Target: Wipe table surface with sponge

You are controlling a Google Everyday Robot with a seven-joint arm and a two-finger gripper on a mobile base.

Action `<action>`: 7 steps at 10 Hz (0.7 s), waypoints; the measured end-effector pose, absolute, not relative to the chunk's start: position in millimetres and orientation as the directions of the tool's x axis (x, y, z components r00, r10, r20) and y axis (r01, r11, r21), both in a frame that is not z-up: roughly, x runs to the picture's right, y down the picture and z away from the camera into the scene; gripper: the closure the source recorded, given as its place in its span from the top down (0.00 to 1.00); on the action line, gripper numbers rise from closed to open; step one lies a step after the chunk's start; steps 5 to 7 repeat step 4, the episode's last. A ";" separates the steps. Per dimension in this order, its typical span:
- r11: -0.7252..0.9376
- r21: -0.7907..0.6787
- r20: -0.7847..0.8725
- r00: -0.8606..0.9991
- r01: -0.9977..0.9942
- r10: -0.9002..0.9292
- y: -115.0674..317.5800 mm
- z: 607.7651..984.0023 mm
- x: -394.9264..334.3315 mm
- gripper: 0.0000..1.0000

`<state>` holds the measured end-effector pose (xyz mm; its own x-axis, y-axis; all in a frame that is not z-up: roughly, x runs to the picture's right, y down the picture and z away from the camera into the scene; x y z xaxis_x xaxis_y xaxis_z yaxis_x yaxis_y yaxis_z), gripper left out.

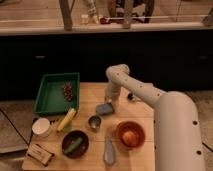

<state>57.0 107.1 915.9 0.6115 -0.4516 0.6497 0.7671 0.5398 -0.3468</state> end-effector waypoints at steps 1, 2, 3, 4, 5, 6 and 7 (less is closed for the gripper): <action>0.558 -0.367 0.634 0.639 0.744 -0.436 104.9 918.1 76.0 0.01; 0.580 -0.385 0.616 0.668 0.718 -0.418 99.4 923.0 90.8 0.01; 0.602 -0.400 0.599 0.694 0.691 -0.399 89.7 932.6 99.1 0.01; 0.613 -0.408 0.587 0.709 0.677 -0.392 82.6 939.3 101.9 0.01; 0.613 -0.408 0.587 0.709 0.677 -0.392 82.6 939.3 101.9 0.01; 0.613 -0.408 0.587 0.709 0.677 -0.392 82.6 939.3 101.9 0.01; 0.613 -0.408 0.587 0.709 0.677 -0.392 82.6 939.3 101.9 0.01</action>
